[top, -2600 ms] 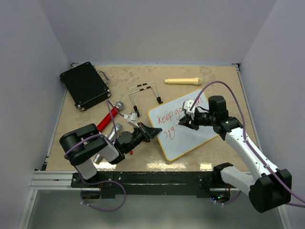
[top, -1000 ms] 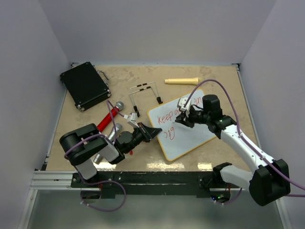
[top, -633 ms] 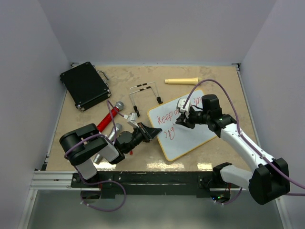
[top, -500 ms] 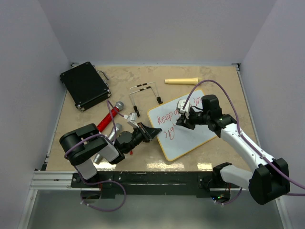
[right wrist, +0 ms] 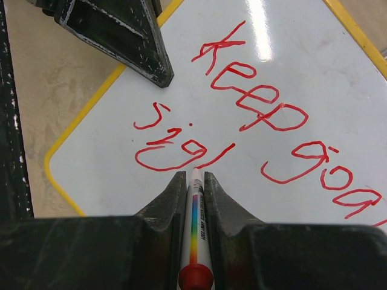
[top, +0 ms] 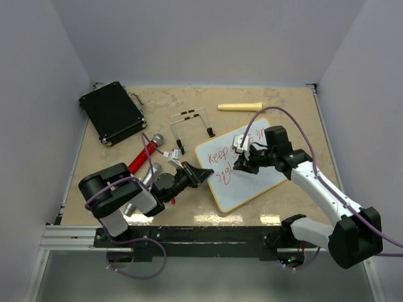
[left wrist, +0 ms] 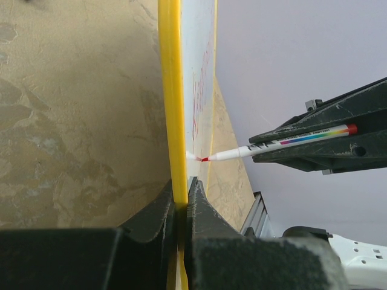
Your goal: Write a sentence on the whiteboard
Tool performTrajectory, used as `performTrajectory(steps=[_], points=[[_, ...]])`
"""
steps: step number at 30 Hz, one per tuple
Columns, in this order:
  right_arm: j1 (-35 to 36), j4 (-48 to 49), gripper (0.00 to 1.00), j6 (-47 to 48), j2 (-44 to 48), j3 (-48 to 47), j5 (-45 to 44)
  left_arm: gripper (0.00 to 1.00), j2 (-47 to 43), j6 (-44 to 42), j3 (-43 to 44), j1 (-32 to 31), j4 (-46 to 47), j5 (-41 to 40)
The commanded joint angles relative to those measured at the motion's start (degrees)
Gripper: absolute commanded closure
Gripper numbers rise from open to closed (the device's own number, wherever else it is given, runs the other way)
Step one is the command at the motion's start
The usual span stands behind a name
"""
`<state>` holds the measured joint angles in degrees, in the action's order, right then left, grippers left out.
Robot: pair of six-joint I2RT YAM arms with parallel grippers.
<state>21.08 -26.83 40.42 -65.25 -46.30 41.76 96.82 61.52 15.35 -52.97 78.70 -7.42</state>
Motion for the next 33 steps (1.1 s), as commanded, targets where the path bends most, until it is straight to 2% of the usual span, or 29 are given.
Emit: performTrajectory(steps=[1, 7, 19, 26, 33], points=[[0.45, -2.61, 1.00, 1.41, -0.84, -2.04, 0.34, 1.00, -0.05, -8.61, -0.94, -0.12, 17.28, 2.06], [0.37, 4.06, 1.00, -3.24, 0.66, -1.60, -2.47, 1.00, 0.22, -8.61, -0.76, -0.20, 17.46, 2.41], [0.36, 8.55, 1.00, -7.46, 0.30, -1.33, -7.04, 1.00, 0.30, -8.61, -0.76, -0.12, 17.37, 2.41], [0.37, 6.62, 1.00, -6.24, 0.13, -1.51, -7.48, 1.00, -0.13, -8.87, -1.12, -0.12, 17.46, 2.15], [0.37, 1.26, 1.00, -0.97, 0.30, -2.12, -5.28, 1.00, -0.22, -8.96, -1.29, -0.03, 17.37, 2.15]])
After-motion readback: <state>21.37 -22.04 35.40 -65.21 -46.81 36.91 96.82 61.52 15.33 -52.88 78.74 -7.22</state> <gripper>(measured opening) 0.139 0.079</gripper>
